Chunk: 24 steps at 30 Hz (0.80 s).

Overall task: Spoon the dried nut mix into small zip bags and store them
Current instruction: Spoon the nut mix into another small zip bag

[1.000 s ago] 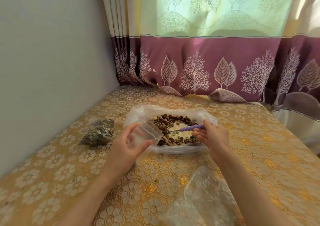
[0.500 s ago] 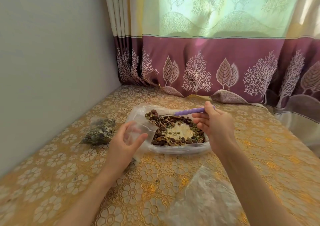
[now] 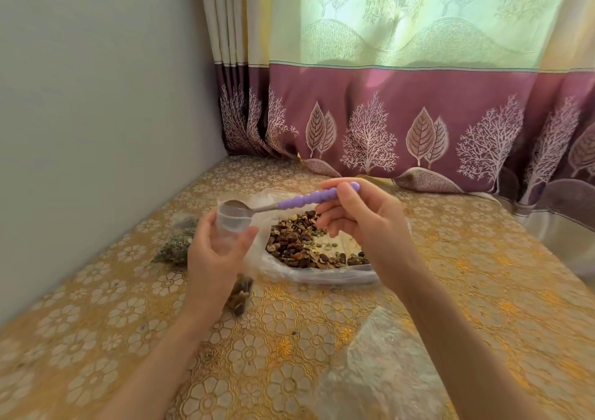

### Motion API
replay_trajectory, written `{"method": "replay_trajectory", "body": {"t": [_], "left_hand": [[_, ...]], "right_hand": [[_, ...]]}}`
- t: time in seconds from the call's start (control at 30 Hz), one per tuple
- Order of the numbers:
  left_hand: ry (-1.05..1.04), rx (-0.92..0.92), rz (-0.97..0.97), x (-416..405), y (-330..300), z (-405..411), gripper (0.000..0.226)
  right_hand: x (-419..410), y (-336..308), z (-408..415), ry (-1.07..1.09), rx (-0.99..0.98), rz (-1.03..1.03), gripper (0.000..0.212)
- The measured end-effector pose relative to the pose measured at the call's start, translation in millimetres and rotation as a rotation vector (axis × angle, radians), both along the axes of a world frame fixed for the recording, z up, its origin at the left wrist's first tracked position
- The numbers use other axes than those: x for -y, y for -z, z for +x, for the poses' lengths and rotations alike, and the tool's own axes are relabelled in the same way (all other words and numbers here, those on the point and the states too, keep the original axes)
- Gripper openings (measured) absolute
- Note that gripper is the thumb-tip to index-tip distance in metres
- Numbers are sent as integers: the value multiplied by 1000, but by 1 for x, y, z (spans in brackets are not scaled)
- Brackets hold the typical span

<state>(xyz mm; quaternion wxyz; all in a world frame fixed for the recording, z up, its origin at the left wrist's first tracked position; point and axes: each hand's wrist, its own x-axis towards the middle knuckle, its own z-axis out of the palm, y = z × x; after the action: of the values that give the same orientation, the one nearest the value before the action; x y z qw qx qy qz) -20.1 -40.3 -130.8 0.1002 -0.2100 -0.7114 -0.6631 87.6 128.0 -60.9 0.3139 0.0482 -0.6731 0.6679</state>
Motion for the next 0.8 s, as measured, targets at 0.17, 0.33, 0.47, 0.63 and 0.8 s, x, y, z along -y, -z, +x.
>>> {"method": "replay_trajectory", "body": {"t": [0.17, 0.33, 0.47, 0.63, 0.8], "left_hand": [[2, -23, 31, 1, -3, 3, 68], [16, -33, 48, 0, -5, 6, 57], [10, -35, 74, 0, -6, 5, 43], [25, -42, 78, 1, -7, 3, 47], [65, -75, 72, 0, -5, 3, 37]], "right_hand": [[-6, 3, -2, 143, -42, -173, 25], [-24, 11, -3, 314, 3, -339, 32], [-38, 25, -5, 401, 103, -279, 32], [-49, 41, -9, 620, 147, -35, 32], [-52, 49, -14, 688, 137, 70, 28]]}}
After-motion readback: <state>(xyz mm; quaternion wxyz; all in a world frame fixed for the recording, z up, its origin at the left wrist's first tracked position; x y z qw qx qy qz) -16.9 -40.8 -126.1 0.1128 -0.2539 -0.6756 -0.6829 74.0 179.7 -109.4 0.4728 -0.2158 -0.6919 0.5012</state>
